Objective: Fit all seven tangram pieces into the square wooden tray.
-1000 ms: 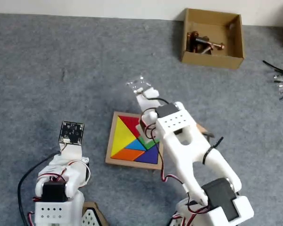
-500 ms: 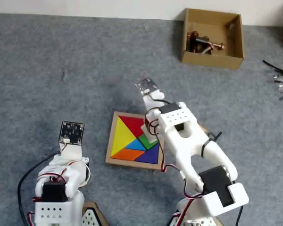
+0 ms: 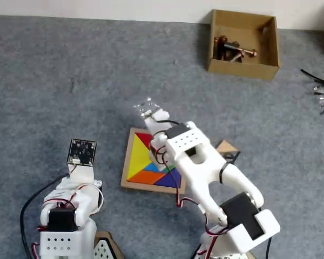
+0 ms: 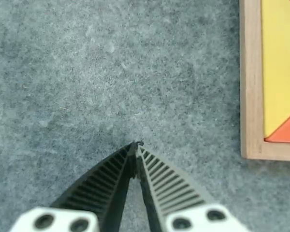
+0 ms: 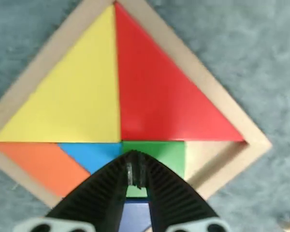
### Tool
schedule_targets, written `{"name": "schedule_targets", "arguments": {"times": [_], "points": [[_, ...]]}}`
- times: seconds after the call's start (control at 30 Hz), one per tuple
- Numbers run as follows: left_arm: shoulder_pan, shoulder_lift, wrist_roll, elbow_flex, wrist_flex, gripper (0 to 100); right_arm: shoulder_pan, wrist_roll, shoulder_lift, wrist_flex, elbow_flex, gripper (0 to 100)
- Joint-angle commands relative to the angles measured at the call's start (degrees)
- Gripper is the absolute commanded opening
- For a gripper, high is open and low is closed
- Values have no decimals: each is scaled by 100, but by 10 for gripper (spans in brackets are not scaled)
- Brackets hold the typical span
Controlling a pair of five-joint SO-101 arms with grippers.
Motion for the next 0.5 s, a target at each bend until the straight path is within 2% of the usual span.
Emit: {"name": "schedule_targets", "arguments": {"times": [0.0, 0.13, 0.33, 0.47], "points": [[66, -57, 9, 101, 18, 5, -198, 62, 48, 119, 22, 5], [66, -57, 9, 101, 18, 5, -198, 53, -31, 954, -268, 5], [66, -57, 9, 101, 18, 5, -66, 18, -875, 1411, -796, 5], [66, -57, 9, 101, 18, 5, 558, 44, -1358, 1411, -796, 7]]}}
